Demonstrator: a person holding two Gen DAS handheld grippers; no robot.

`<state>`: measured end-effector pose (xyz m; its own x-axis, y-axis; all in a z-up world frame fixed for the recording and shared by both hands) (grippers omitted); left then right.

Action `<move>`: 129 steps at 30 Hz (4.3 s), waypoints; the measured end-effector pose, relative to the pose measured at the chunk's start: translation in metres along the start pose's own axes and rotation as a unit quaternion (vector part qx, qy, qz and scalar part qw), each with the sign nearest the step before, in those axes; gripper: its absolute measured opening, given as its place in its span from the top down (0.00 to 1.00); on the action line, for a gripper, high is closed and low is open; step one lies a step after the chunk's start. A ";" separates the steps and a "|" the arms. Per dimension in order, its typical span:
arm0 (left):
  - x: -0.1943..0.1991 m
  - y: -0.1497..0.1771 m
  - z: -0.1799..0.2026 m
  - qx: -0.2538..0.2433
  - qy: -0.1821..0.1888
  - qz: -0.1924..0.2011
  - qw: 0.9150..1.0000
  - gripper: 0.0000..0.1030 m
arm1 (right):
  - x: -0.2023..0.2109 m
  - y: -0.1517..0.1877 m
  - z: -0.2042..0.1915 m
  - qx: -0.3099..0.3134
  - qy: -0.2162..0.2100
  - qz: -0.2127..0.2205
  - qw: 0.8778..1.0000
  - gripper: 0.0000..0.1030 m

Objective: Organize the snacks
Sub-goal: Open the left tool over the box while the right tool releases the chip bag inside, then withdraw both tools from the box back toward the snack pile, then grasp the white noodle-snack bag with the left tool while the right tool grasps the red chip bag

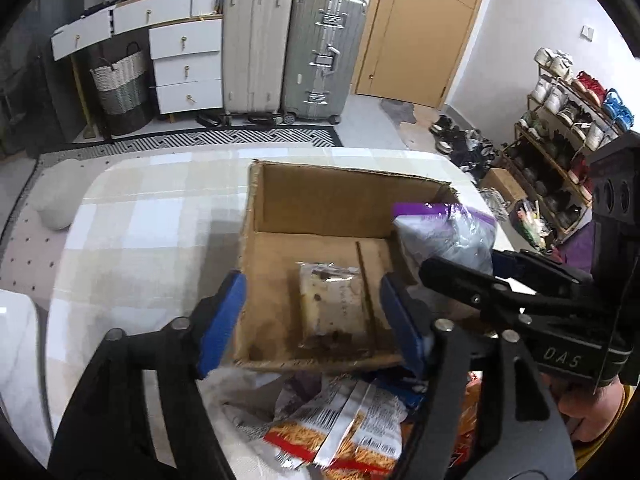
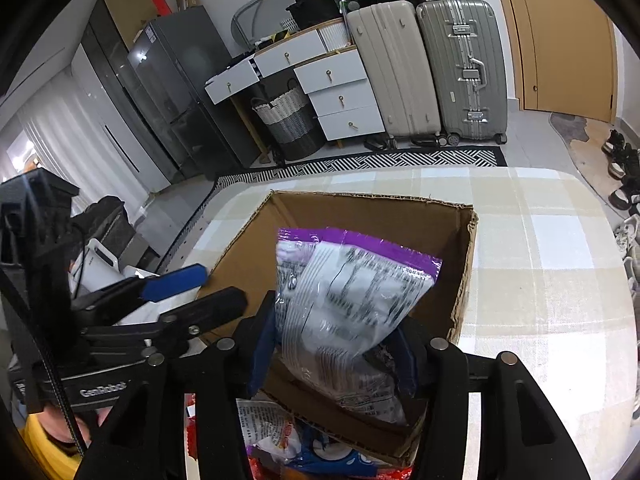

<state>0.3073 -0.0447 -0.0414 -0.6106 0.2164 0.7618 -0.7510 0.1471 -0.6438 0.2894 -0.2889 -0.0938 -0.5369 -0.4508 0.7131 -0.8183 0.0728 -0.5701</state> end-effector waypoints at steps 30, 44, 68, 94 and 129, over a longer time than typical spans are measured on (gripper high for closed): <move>0.218 0.133 0.051 0.009 -0.103 0.139 0.985 0.01 | 0.212 0.134 -0.063 0.040 -0.056 0.176 0.982 0.10; 0.288 0.190 0.079 0.003 -0.095 0.176 0.980 0.01 | 0.259 0.215 -0.072 0.059 -0.025 0.215 0.974 0.01; 0.202 0.229 0.059 0.014 -0.071 0.098 0.993 0.01 | 0.209 0.249 -0.023 0.030 -0.002 0.184 0.983 0.01; 0.051 0.214 0.065 -0.013 -0.035 -0.021 0.999 0.01 | 0.128 0.243 0.014 0.013 -0.010 0.086 0.996 0.01; -0.024 0.183 0.058 0.016 0.075 -0.051 0.996 0.48 | 0.085 0.227 0.033 -0.022 0.004 0.025 0.999 0.01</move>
<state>0.1699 -0.0787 -0.1729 -0.4873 0.3443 0.8025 -0.8165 0.1462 -0.5586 0.0646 -0.3399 -0.1766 -0.5784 -0.4384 0.6880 -0.7989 0.1339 -0.5864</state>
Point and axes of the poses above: each gripper's, at about its wrist camera, not at the fingertips, and x roughly against the way its jaws point, z to its right, y to its underside, the point moved 1 cm from there along -x, roughly the way its jaws point, and after that the axes turned 9 degrees about -x, right-handed, at the moved point
